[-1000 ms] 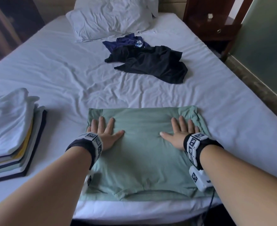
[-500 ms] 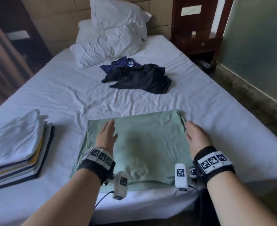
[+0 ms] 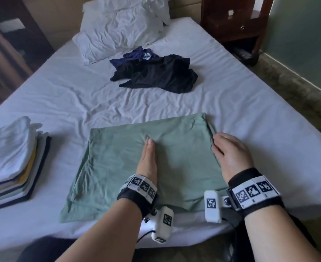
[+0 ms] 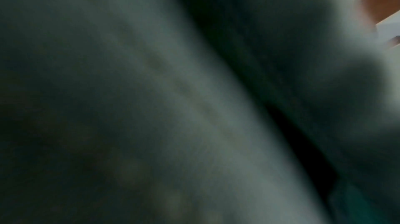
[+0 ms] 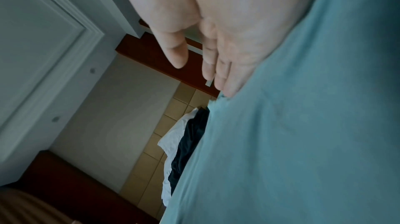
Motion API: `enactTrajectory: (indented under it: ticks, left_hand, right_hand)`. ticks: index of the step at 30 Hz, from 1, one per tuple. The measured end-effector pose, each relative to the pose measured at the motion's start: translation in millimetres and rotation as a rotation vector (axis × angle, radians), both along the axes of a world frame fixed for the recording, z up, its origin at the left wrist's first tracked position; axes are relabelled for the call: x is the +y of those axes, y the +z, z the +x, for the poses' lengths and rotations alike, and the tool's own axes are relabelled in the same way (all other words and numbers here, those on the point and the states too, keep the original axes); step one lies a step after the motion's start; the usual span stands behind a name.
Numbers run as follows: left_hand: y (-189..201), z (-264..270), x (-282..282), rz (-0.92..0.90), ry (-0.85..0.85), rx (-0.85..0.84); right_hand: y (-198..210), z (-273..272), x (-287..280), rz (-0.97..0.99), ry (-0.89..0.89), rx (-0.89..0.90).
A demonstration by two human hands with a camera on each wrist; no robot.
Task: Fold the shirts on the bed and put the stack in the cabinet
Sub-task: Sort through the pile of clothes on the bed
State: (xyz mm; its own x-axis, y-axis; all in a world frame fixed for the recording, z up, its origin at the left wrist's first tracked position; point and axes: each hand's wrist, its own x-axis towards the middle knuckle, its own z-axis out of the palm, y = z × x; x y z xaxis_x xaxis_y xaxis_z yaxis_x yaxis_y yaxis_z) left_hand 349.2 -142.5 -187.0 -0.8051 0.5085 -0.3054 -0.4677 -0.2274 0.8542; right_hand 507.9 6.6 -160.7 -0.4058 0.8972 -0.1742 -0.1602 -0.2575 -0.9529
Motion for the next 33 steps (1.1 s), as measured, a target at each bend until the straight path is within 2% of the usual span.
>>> enactTrajectory:
  ticks: [2, 4, 10, 12, 15, 18, 21, 26, 29, 33]
  left_hand:
    - [0.5, 1.5, 0.2, 0.023, -0.007, 0.003]
    - [-2.5, 0.9, -2.4, 0.023, -0.008, 0.001]
    - [1.1, -0.5, -3.4, 0.012, -0.036, 0.003]
    - [2.5, -0.1, -4.5, 0.022, -0.043, 0.019]
    - [2.7, -1.2, -5.7, 0.029, -0.054, 0.016]
    - [-0.2, -2.4, -8.1, -0.073, -0.074, 0.113]
    - [-1.5, -2.5, -6.6, -0.037, -0.055, 0.054]
    - [-1.4, -2.5, -4.6, -0.048, -0.023, 0.031]
    - [0.4, -1.2, -3.6, -0.058, -0.015, 0.011]
    - [24.4, 1.0, -6.0, -0.066, -0.098, -0.019]
  right_hand:
    - [0.4, -0.1, 10.3, 0.035, -0.11, -0.093]
    - [-4.6, 4.8, 21.8, 0.178, -0.119, -0.341]
    - [10.7, 14.7, 15.4, 0.506, 0.25, -1.001]
    - [16.1, 15.5, 7.3, 0.544, 0.337, -1.136]
    - [21.2, 18.8, 2.1, 0.486, 0.401, -1.197]
    - [15.7, 21.0, 4.2, 0.514, 0.437, -1.12]
    - [6.0, 24.0, 8.6, 0.472, 0.473, -0.938]
    - [2.1, 31.7, 7.6, 0.299, 0.459, -0.602]
    - [16.8, 31.8, -9.3, 0.077, 0.48, -0.337]
    - [37.1, 19.1, -30.8, -0.057, 0.533, -0.199]
